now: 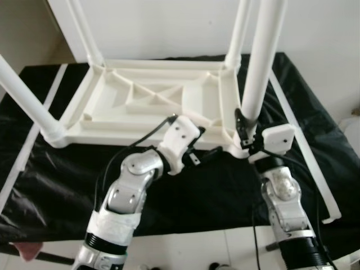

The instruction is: Building children table

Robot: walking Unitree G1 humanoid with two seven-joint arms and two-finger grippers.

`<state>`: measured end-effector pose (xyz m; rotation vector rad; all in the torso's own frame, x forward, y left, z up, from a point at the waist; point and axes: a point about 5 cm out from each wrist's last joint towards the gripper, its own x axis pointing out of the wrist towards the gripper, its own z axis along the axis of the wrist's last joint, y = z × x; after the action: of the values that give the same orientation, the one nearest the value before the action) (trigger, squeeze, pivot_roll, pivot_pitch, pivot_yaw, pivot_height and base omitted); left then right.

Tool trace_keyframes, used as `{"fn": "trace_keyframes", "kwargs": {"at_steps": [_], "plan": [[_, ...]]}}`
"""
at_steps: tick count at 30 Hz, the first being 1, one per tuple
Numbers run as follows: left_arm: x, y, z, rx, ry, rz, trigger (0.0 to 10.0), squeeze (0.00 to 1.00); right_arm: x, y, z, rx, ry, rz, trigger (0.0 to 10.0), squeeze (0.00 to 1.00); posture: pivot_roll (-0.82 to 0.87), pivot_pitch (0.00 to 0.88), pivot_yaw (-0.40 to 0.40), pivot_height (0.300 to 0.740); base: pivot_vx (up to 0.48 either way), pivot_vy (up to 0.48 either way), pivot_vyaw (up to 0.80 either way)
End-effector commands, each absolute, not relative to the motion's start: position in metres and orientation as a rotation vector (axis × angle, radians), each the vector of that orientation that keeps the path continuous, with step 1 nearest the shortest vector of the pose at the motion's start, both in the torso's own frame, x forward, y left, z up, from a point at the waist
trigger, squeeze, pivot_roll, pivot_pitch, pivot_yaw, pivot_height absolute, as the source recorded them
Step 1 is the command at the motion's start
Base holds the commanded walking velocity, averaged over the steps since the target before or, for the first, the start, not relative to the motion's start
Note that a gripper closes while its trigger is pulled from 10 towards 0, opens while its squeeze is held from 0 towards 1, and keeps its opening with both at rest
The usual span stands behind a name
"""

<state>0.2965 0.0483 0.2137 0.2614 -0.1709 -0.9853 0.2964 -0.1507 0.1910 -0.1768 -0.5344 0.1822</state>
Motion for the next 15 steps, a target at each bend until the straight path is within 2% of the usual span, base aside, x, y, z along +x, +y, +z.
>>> {"fn": "trace_keyframes", "kwargs": {"at_steps": [1, 6, 15], "plan": [[0.297, 0.051, 0.218, 0.252, -0.189, -0.911, 10.0, 0.00, 0.297, -0.157, 0.142, -0.134, -0.278, 0.162, 10.0, 0.00, -0.13, 0.164, 0.059, 0.740, 0.000, 0.000, 0.00], [0.298, 0.050, 0.219, 0.253, -0.194, -0.912, 10.0, 0.00, 0.310, -0.159, 0.137, -0.111, -0.122, 0.147, 10.0, 0.00, -0.14, 0.160, 0.056, 0.740, 0.000, 0.000, 0.00], [0.298, 0.049, 0.220, 0.250, -0.199, -0.909, 10.0, 0.00, 0.312, -0.161, 0.145, -0.032, -0.137, 0.150, 10.0, 0.00, -0.13, 0.157, 0.046, 0.740, 0.000, 0.000, 0.00]]}}
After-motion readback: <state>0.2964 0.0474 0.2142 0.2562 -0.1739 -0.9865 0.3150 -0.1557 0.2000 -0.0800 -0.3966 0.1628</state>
